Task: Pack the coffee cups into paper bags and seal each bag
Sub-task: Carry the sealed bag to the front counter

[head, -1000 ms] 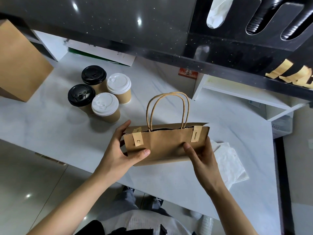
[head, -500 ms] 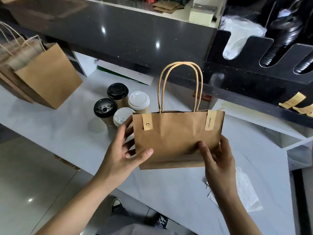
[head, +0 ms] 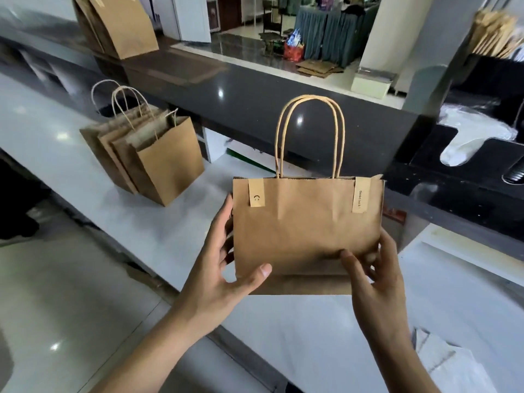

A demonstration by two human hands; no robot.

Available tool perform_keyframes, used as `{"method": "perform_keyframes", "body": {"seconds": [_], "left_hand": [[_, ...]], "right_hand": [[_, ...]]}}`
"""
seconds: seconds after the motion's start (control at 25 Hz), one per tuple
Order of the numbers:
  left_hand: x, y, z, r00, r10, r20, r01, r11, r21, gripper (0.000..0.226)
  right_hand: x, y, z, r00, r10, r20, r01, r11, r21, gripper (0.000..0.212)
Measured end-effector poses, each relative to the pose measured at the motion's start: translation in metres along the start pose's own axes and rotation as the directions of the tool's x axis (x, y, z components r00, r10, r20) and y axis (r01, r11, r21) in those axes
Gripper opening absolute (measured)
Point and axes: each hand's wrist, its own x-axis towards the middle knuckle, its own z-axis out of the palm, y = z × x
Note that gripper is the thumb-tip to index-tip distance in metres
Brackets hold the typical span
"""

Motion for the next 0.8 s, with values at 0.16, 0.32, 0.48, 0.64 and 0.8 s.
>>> {"method": "perform_keyframes", "body": {"seconds": [0.16, 0.32, 0.48, 0.64, 0.8], "left_hand": [[-0.01, 0.006, -0.07, 0.997, 0.016, -0.071, -0.013, 0.999, 0.043, 0.105], [-0.025, 0.007, -0.14, 0.986, 0.007, -0.166, 0.004, 0.998, 0.064, 0.105], [-0.044, 0.009, -0.209, 0.971, 0.014, -0.241, 0.0, 0.998, 0.059, 0.099], [-0.066, 0.011, -0.272, 0.943, -0.007, -0.332, 0.045, 0.993, 0.106, 0.101], [-0.082, 0.015, -0.32, 0.895, -0.045, -0.443, 0.112, 0.986, 0.126, 0.101]], "right_hand": [[-0.008, -0.034, 0.066, 0.997, -0.037, 0.068, 0.036, 0.999, 0.023, 0.059], [-0.02, -0.054, 0.137, 0.987, -0.058, 0.151, 0.051, 0.997, 0.053, 0.069], [-0.031, -0.075, 0.209, 0.967, -0.104, 0.231, 0.072, 0.987, 0.141, 0.064], [-0.039, -0.1, 0.275, 0.923, -0.173, 0.342, 0.105, 0.972, 0.208, 0.067], [-0.041, -0.121, 0.33, 0.866, -0.219, 0.449, 0.122, 0.964, 0.235, 0.066]]}}
